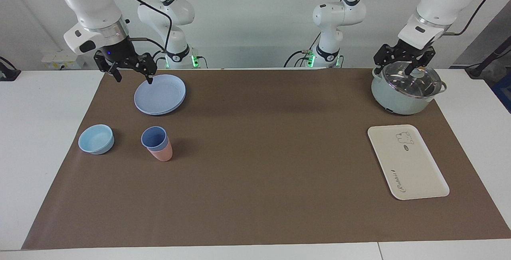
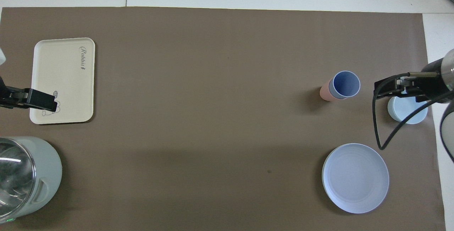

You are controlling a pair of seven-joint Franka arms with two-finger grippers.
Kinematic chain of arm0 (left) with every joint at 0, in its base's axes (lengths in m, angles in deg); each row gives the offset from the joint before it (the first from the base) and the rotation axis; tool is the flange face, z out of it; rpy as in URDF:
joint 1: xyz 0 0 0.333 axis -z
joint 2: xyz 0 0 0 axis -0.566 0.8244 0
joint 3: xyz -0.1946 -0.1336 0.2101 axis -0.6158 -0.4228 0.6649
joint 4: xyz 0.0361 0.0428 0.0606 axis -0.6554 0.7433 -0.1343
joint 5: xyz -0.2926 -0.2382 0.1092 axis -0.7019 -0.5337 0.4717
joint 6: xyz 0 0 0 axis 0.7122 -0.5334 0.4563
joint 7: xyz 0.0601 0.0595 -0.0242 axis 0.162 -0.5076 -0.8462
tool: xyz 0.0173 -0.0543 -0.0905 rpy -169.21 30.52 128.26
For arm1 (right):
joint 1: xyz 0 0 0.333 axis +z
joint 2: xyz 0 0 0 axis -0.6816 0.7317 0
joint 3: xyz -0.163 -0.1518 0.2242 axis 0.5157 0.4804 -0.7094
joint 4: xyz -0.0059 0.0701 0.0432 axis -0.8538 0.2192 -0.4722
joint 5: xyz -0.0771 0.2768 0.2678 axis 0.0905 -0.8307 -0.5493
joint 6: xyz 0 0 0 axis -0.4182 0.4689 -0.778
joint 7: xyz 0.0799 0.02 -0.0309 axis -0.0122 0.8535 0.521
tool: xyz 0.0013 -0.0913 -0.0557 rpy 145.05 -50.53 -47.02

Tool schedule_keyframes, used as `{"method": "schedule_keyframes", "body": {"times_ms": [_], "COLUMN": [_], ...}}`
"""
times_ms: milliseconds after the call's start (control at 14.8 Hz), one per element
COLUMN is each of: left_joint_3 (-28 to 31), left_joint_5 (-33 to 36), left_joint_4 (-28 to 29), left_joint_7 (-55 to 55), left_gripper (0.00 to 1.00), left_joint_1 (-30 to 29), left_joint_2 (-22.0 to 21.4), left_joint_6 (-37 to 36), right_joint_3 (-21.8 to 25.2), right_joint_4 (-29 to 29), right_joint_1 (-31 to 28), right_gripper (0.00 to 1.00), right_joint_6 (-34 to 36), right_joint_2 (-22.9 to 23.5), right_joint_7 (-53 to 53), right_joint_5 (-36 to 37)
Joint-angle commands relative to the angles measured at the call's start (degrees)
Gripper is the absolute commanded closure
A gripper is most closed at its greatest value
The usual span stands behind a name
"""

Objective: Place cup on tray
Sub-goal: 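Grasp the blue cup with the right gripper and lift it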

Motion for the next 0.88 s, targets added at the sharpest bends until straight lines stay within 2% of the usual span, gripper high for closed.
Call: {"method": "schedule_keyframes", "body": {"times_ms": [0,542,812], "left_joint_3": [-0.08,-0.08,0.01], "left_joint_5": [-0.31,-0.31,-0.31], "left_joint_4": [1.72,1.45,1.36], "left_joint_7": [0.73,0.91,0.91], "left_gripper": [0.0,0.0,0.0], "left_joint_1": [-0.43,-0.08,0.1], "left_joint_2": [-1.53,-1.45,-1.45], "left_joint_6": [0.9,0.9,0.9], "right_joint_3": [-0.36,-0.27,0.0], "right_joint_4": [0.37,0.46,0.11], "right_joint_1": [-0.9,-0.99,-3.97], "right_gripper": [0.0,0.01,0.02], "right_joint_6": [0.58,-0.82,-5.38], "right_joint_2": [-0.35,-0.35,1.84], "right_joint_7": [0.88,0.09,-8.16], "right_joint_5": [-0.22,-0.48,-1.27]}}
